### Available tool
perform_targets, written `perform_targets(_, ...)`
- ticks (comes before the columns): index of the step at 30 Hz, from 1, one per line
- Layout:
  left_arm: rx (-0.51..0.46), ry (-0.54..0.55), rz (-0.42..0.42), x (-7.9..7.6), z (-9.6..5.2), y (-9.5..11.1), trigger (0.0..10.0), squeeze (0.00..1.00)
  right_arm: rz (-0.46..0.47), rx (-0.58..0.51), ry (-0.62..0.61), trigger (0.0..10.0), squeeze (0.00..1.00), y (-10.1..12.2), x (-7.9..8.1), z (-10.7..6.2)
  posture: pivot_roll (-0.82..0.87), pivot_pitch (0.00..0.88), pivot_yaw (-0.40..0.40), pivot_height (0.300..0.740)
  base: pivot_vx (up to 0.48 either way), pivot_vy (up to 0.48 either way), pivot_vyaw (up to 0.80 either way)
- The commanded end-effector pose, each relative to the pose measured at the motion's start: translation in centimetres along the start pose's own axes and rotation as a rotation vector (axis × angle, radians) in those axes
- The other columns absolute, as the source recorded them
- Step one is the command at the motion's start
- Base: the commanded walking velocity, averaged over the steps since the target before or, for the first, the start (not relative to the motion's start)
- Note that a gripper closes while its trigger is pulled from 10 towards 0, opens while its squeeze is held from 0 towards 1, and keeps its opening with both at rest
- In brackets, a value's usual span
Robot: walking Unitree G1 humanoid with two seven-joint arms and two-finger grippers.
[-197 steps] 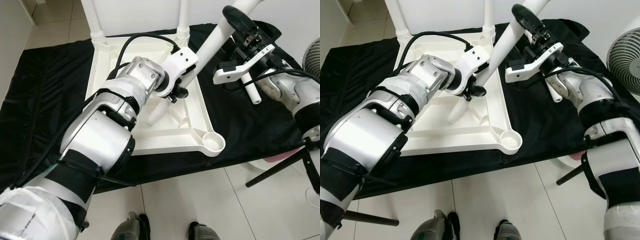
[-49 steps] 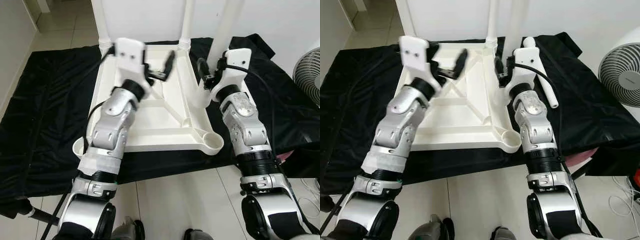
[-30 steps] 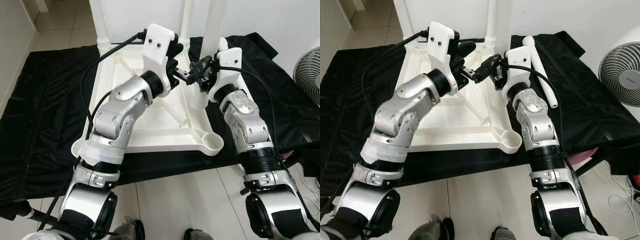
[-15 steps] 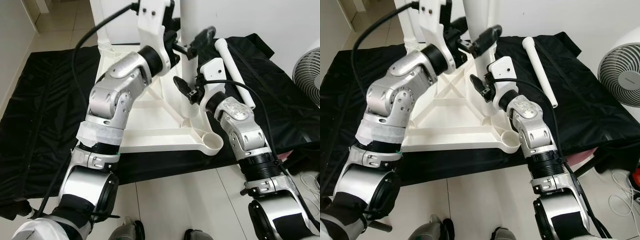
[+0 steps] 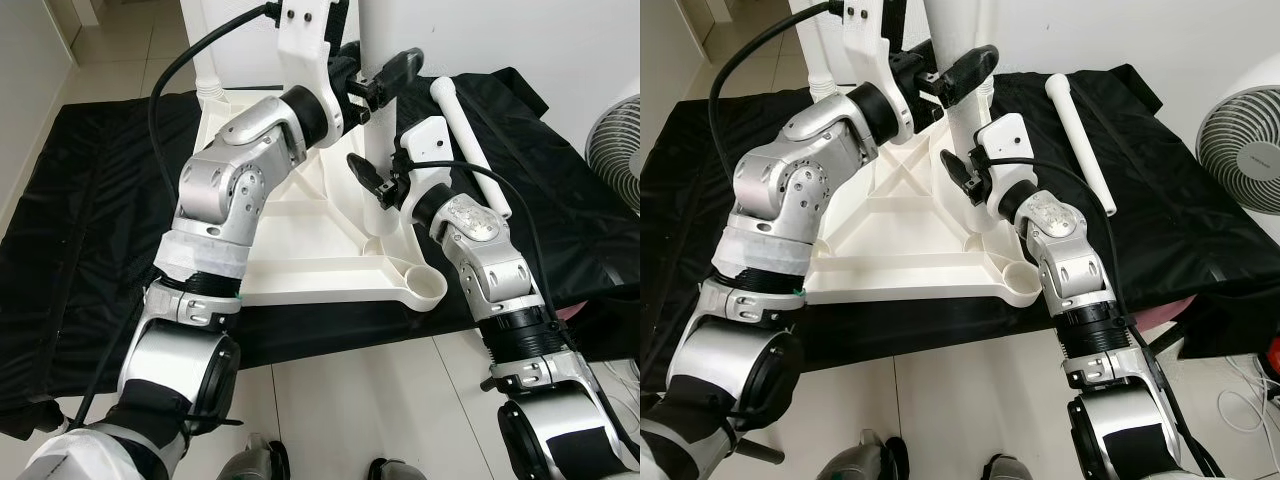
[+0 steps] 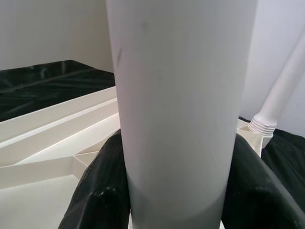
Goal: Building children table
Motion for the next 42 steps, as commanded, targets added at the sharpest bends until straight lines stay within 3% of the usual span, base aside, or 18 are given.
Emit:
perform_targets(1,0.01,-0.013,0.007,-0.2,0.2,0.1,0.0,0.0,-0.008,-0.028,-0.025,10.0,0.0,0.6,-0.4,-0.1,-0.05,0.054,0.052,0.74,0.0,0.0,0.0)
perform_targets(7,-0.025,0.002,0.005,-0.1,0.4,1.4,0.0,0.0,0.034,-0.028,-0.063,10.0,0.0,0.5,-0.8,-0.1,-0.04,0.061,0.048,0.74,0.0,0.0,0.0)
perform_targets(8,-0.032,0.002,0.007,-0.2,0.4,1.7,0.0,0.0,0.039,-0.026,-0.075,10.0,0.56,0.4,-1.0,-0.1,-0.04,0.061,0.048,0.74,0.0,0.0,0.0)
perform_targets(10,-0.036,0.002,0.008,-0.2,0.5,1.8,0.0,0.0,0.042,-0.024,-0.081,10.0,0.56,0.3,-1.0,-0.1,-0.04,0.061,0.048,0.74,0.0,0.0,0.0)
perform_targets(11,-0.046,-0.001,0.006,-0.3,0.5,2.1,0.0,0.0,0.054,-0.023,-0.09,10.0,1.0,0.3,-1.1,-0.1,-0.04,0.062,0.049,0.74,0.0,0.0,0.0)
perform_targets(12,-0.053,-0.006,0.005,-0.5,0.6,2.3,0.0,0.0,0.059,-0.022,-0.096,10.0,1.0,0.2,-1.1,-0.1,-0.05,0.063,0.051,0.74,0.0,0.0,0.0)
perform_targets(13,-0.058,-0.013,0.013,-0.7,0.6,2.5,4.9,0.0,0.058,-0.021,-0.103,10.0,1.0,0.2,-1.1,-0.1,-0.05,0.063,0.051,0.74,0.0,0.0,0.0)
perform_targets(15,-0.06,-0.018,0.02,-0.8,0.6,2.6,4.9,0.0,0.056,-0.021,-0.108,10.0,1.0,0.2,-1.1,0.0,-0.05,0.063,0.051,0.74,0.0,0.0,0.0)
perform_targets(16,-0.064,-0.031,0.027,-1.2,0.6,2.8,10.0,0.0,0.064,-0.011,-0.115,10.0,1.0,0.0,-1.1,-0.1,-0.05,0.065,0.053,0.74,0.0,0.0,0.0)
perform_targets(17,-0.064,-0.031,0.027,-1.2,0.6,2.8,10.0,0.0,0.064,-0.011,-0.115,10.0,1.0,0.0,-1.1,-0.1,-0.05,0.065,0.053,0.74,0.0,0.0,0.0)
perform_targets(18,-0.065,-0.037,0.03,-1.3,0.6,2.9,10.0,0.0,0.068,-0.008,-0.117,10.0,0.75,-0.1,-1.1,-0.1,-0.05,0.065,0.053,0.74,0.0,0.0,0.0)
perform_targets(19,-0.067,-0.042,0.034,-1.5,0.6,3.0,10.0,0.0,0.075,-0.003,-0.119,10.0,0.0,-0.1,-1.1,0.0,-0.05,0.066,0.053,0.74,0.0,0.0,0.0)
perform_targets(28,-0.082,-0.055,0.05,-2.2,0.6,3.5,10.0,0.0,0.112,0.056,-0.142,10.0,0.0,-1.3,-0.9,0.3,-0.04,0.068,0.05,0.74,0.0,0.0,0.0)
perform_targets(40,-0.092,-0.064,0.052,-3.1,0.5,3.6,10.0,0.0,0.098,0.087,-0.151,10.0,0.0,-1.7,-1.0,0.3,-0.04,0.07,0.04,0.74,0.0,0.0,0.0)
perform_targets(41,-0.092,-0.064,0.053,-3.1,0.5,3.6,10.0,0.0,0.099,0.092,-0.152,6.7,0.0,-1.7,-1.0,0.4,-0.04,0.07,0.04,0.74,0.0,0.0,0.0)
perform_targets(42,-0.093,-0.065,0.053,-3.2,0.5,3.6,10.0,0.0,0.101,0.095,-0.153,4.8,0.0,-1.8,-1.0,0.4,-0.04,0.07,0.04,0.74,0.0,0.0,0.0)
Point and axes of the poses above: a point about 5 cm out from each wrist's last joint towards the gripper, its own z axis pointing out of the wrist towards the gripper, its own y axis along the axis of the wrist's last joint, x = y × z, the point moved 5 cm from there along z, pointing out of the wrist towards the gripper, and after that the axes turned 5 degrees about -z, right-handed, at the moved point
